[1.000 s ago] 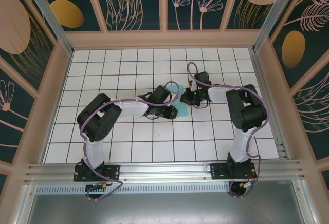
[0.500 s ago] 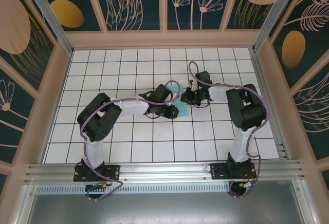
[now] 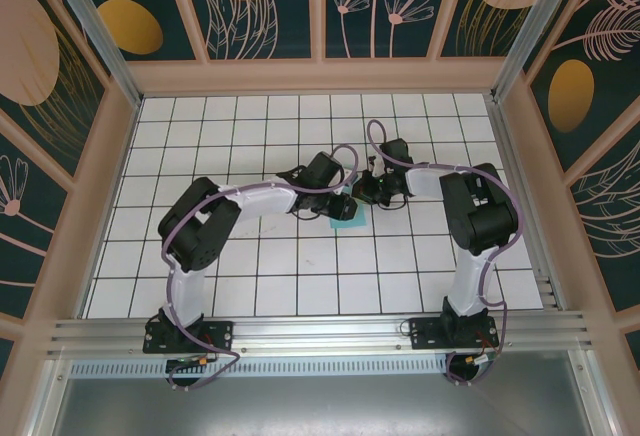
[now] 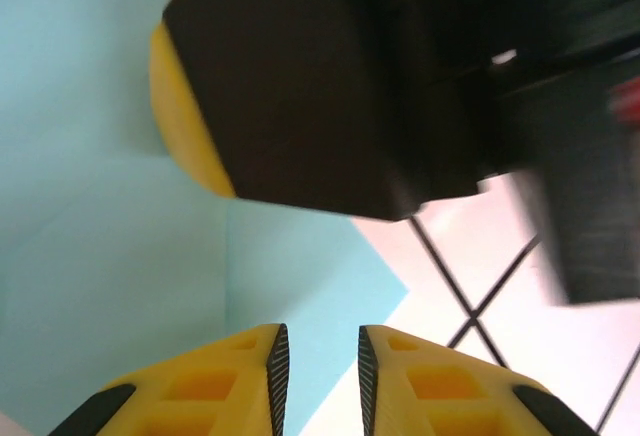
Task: Fold a paper plane with a square sheet of paper (fold left side to right side)
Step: Fold the triangle a second time at the center of the table.
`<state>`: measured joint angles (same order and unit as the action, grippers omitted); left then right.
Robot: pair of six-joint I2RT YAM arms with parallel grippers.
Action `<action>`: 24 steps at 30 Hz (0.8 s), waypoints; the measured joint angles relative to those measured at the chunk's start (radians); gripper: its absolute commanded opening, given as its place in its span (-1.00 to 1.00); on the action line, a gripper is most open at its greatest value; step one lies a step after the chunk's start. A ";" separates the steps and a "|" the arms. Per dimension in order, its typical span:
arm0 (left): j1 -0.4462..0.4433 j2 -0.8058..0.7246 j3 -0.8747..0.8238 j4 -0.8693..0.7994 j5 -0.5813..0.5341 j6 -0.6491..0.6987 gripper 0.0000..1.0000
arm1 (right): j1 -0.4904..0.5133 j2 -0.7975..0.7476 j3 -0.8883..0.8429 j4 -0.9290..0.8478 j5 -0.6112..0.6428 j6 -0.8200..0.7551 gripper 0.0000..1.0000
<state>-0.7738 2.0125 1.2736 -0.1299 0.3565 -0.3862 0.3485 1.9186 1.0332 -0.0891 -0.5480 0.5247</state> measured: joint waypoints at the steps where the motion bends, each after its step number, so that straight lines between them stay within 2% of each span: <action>1: 0.002 0.011 0.000 -0.003 0.000 0.000 -0.43 | 0.000 0.000 -0.001 0.002 0.000 0.000 -0.93; 10: 0.010 0.024 -0.039 0.024 0.011 0.016 -0.48 | 0.000 0.000 -0.002 0.002 -0.001 0.000 -0.93; 24: 0.016 -0.068 -0.204 0.111 0.059 0.121 -0.51 | 0.000 0.000 -0.002 0.002 -0.001 0.000 -0.93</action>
<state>-0.7582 1.9446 1.0698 -0.0193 0.4152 -0.2649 0.3485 1.9186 1.0317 -0.0872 -0.5491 0.5247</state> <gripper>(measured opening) 0.248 0.066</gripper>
